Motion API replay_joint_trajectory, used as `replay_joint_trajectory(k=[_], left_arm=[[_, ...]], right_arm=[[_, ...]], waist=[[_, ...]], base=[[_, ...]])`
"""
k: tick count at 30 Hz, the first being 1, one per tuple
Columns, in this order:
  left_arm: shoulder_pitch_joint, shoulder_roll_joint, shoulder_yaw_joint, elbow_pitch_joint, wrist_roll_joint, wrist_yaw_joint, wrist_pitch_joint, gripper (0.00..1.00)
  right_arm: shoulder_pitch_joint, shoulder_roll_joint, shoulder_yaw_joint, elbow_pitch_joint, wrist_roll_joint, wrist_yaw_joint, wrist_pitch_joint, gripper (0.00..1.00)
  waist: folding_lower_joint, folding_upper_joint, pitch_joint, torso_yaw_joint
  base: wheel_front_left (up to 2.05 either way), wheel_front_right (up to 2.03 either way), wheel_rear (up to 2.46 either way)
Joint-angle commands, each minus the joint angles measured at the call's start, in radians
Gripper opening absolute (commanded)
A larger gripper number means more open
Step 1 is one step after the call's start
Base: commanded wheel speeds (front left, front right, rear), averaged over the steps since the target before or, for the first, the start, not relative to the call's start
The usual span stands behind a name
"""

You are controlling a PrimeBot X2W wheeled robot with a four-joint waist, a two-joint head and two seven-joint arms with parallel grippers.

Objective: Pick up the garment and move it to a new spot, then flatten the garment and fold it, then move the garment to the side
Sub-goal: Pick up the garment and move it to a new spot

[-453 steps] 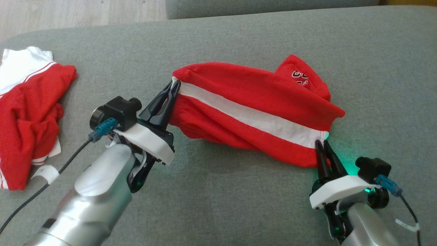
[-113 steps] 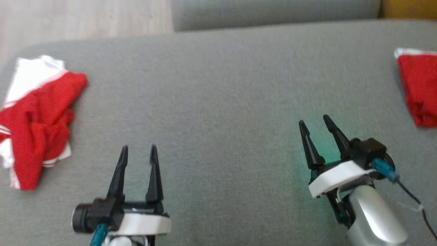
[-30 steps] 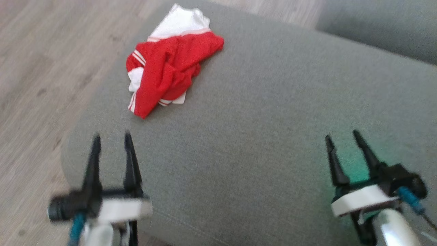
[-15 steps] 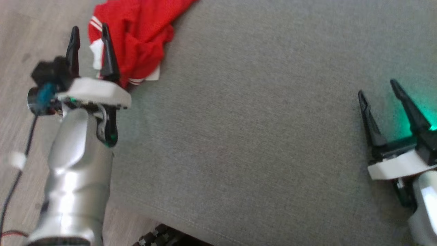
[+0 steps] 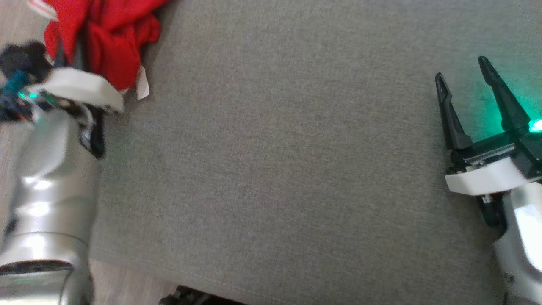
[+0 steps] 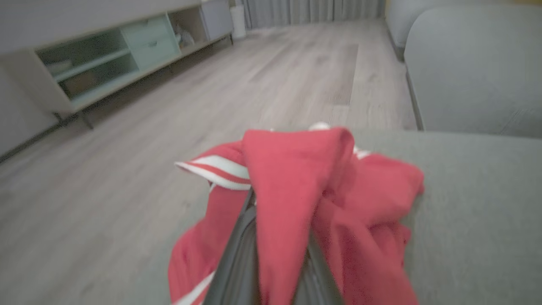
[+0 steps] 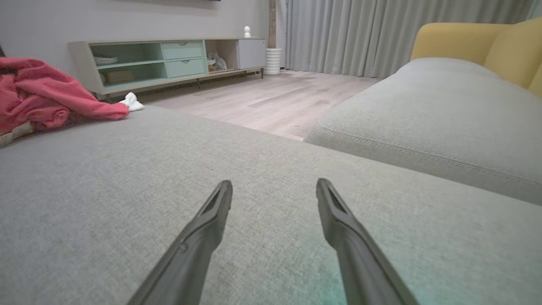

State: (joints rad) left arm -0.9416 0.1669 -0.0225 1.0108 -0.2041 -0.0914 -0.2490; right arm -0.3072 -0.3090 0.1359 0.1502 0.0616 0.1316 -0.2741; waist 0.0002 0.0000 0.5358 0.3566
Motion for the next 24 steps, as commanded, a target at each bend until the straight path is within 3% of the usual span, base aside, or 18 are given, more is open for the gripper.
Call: replay_joint_trajectory(k=[1, 9, 14, 20, 24], left_arm=[[-0.028, 0.087, 0.012, -0.106, 0.026, 0.005, -0.012, 0.0], [-0.03, 0.147, -0.042, -0.415, 0.103, -0.013, -0.013, 0.0], [-0.037, 0.174, -0.109, -0.569, 0.116, -0.029, 0.009, 0.0], [-0.022, 0.17, -0.208, -0.739, 0.092, -0.037, 0.102, 0.0], [0.034, 0.149, -0.286, -0.777, 0.104, -0.038, 0.112, 0.0]], right_arm=[[0.051, 0.016, 0.012, 0.049, 0.001, -0.001, 0.012, 1.0], [0.058, 0.133, 0.032, 0.061, 0.022, -0.001, 0.012, 1.0], [0.072, 0.2, 0.039, 0.069, 0.039, -0.001, 0.012, 1.0], [0.082, 0.234, 0.053, 0.037, 0.03, -0.001, 0.012, 1.0], [0.085, 0.249, 0.048, 0.007, 0.032, -0.001, 0.012, 1.0]], waist=[[-0.0002, 0.0, -0.062, -0.037], [-0.0002, 0.0, -0.221, -0.164], [-0.0002, 0.0, -0.305, -0.299], [-0.0002, 0.0, -0.311, -0.448], [-0.0002, 0.0, -0.271, -0.523]], base=[[0.0, 0.0, 0.0], [0.0, 0.0, 0.0], [0.0, 0.0, 0.0], [0.0, 0.0, 0.0], [0.0, 0.0, 0.0]])
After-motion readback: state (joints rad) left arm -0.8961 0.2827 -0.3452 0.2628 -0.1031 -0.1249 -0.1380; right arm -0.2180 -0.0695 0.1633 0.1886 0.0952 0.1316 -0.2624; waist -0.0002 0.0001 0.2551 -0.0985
